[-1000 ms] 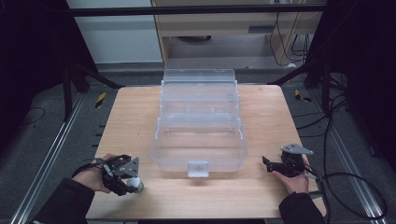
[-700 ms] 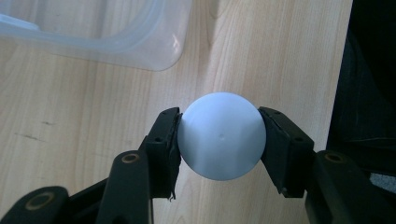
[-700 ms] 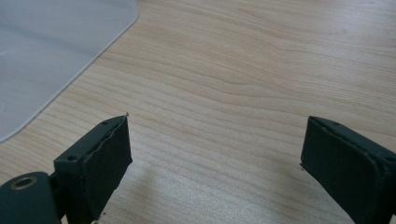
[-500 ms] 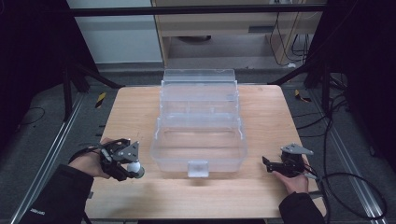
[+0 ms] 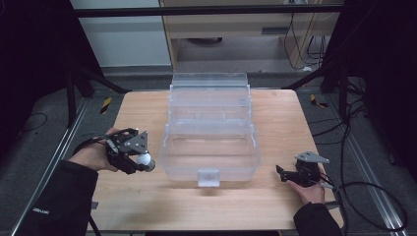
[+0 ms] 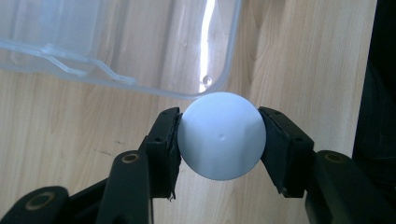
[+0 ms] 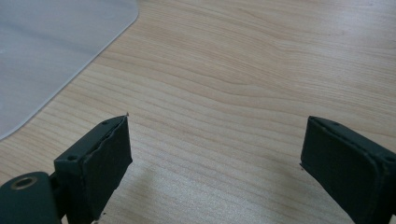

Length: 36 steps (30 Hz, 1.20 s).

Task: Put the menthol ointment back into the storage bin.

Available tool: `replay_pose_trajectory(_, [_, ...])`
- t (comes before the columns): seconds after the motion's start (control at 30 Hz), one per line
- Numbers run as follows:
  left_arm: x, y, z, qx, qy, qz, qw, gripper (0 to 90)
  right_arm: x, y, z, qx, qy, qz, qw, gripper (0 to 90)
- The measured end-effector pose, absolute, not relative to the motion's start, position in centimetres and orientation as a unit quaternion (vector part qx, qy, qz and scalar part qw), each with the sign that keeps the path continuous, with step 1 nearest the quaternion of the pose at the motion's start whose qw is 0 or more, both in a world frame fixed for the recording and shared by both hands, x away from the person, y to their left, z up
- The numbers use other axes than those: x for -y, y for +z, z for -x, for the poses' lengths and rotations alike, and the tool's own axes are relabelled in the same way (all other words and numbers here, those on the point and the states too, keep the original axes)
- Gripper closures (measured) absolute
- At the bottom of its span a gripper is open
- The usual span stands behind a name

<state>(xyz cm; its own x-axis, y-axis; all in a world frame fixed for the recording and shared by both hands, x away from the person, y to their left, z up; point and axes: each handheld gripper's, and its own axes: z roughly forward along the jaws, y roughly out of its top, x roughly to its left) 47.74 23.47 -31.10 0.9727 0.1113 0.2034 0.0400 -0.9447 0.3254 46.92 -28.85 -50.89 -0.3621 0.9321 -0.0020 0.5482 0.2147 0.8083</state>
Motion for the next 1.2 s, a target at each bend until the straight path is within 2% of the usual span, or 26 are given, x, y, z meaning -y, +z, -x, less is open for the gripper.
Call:
replay_pose_trajectory(0.6, [-21.2,-30.0,-50.0,-0.027,0.111,-0.98,0.164,50.2,28.9,-50.9,-46.9,-0.737,0.374,-0.503,0.254,8.8])
replay_pose_trajectory(1.2, [-18.6,-31.4,-52.4,-0.016,0.1,-0.982,0.158,50.2,28.8,-50.9,-46.9,-0.736,0.375,-0.502,0.255,8.7])
